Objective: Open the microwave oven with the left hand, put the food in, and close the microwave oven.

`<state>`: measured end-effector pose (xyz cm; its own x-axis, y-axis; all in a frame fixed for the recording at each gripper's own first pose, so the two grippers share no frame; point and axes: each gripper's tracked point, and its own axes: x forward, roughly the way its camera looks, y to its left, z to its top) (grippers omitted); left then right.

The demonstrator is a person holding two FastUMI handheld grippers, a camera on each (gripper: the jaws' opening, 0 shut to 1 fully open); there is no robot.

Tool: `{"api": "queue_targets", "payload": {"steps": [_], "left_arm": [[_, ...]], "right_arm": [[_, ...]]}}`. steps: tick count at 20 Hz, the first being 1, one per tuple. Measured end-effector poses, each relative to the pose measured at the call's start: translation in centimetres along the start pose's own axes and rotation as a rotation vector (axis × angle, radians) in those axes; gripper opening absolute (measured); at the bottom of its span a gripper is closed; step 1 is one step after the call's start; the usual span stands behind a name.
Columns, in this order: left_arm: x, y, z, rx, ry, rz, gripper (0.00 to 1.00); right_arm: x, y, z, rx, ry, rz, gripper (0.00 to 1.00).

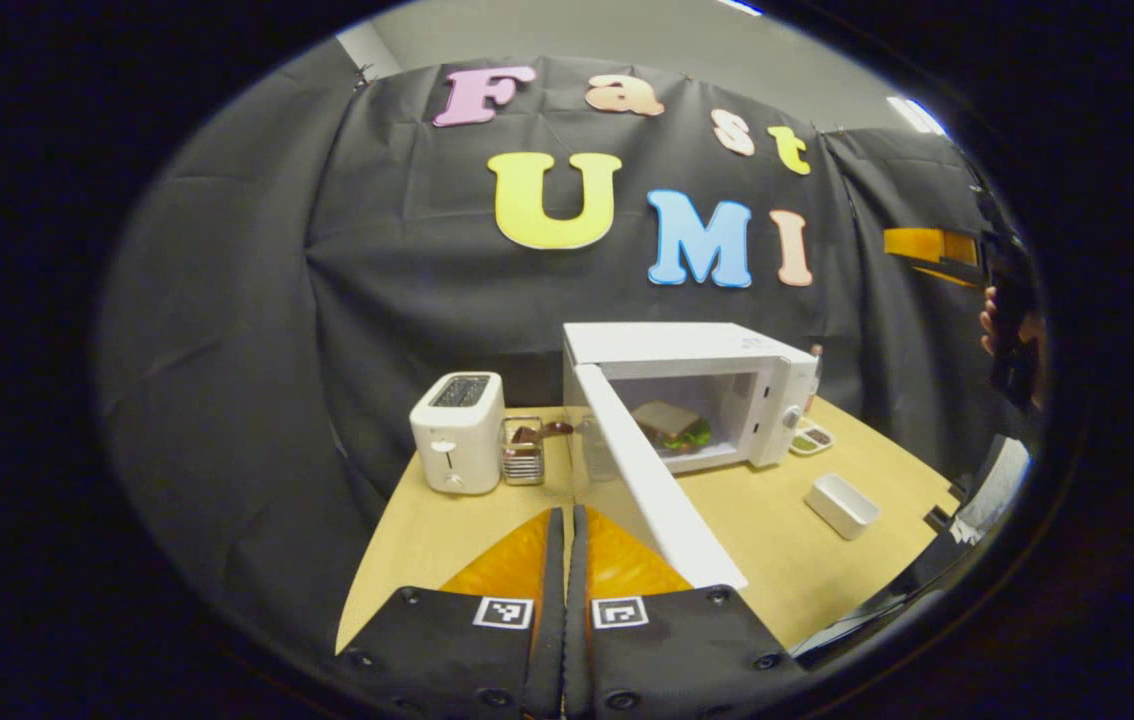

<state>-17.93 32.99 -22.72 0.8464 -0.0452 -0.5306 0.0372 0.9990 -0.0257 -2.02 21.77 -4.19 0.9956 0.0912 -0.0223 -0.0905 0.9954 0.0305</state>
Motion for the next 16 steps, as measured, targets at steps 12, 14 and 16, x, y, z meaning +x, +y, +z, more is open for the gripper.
{"api": "queue_targets", "payload": {"steps": [12,14,16], "left_arm": [[0.5,-6.5,-2.1,-0.031,0.065,-0.187,0.07],[1.2,-8.4,-1.7,-0.032,0.065,-0.205,0.07],[2.2,-10.4,-1.5,-0.038,0.069,-0.217,0.07]], "right_arm": [[1.1,-2.1,0.7,-0.021,-0.023,-0.040,0.83],[1.6,-3.1,0.5,-0.025,-0.019,-0.036,0.83],[2.1,-4.1,0.5,-0.021,-0.014,-0.027,0.83]]}}
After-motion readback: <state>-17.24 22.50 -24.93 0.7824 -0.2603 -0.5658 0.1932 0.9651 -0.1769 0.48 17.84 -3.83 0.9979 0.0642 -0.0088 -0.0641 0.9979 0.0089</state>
